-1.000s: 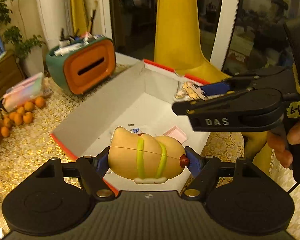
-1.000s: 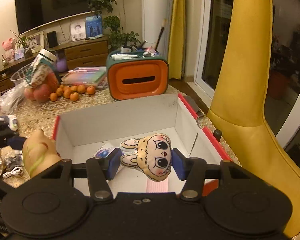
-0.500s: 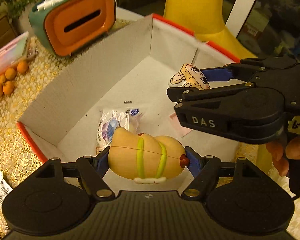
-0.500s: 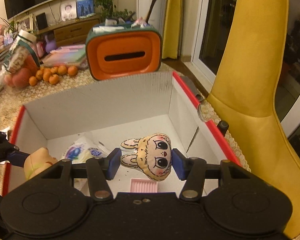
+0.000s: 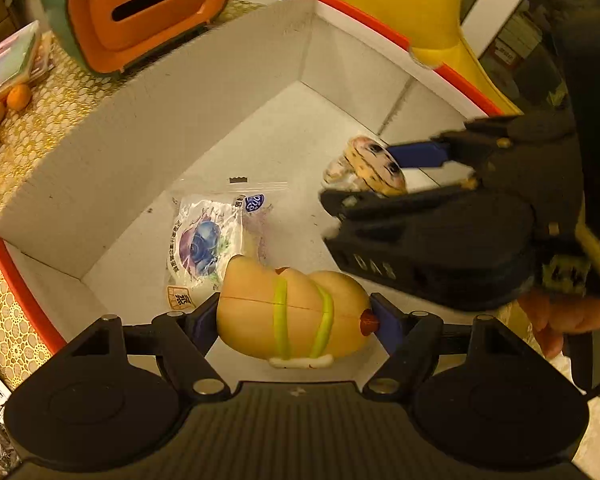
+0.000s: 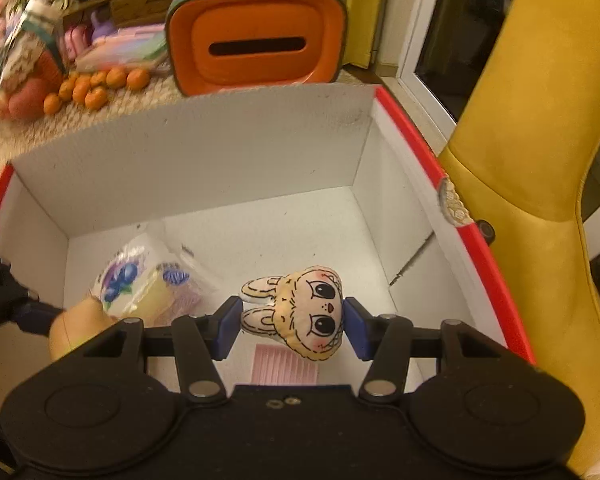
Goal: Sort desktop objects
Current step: 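Open both grippers to drop the squishy and bunny into the box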
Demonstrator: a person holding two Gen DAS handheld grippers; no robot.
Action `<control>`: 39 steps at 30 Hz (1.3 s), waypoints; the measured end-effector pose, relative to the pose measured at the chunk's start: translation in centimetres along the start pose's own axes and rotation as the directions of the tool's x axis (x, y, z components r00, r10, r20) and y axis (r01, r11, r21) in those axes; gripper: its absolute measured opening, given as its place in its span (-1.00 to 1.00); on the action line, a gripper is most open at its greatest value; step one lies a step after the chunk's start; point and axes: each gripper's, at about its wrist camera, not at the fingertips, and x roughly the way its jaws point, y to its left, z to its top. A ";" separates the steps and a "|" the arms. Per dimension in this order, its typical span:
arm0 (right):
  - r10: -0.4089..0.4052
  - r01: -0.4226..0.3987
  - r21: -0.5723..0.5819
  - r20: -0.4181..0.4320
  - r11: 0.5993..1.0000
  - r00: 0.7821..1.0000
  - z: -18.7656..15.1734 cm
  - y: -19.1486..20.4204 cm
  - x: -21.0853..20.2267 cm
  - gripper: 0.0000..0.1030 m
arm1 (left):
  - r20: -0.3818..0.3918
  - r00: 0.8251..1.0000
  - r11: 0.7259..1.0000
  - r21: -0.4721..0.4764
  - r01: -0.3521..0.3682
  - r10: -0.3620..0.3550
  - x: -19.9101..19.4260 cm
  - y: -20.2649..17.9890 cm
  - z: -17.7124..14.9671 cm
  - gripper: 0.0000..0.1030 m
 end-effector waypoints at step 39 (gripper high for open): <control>0.029 -0.029 -0.004 0.105 1.000 0.994 0.1 0.2 -5.4 0.51 | 0.099 0.995 1.000 0.012 0.009 -0.010 -4.7 -0.9 -3.2 0.65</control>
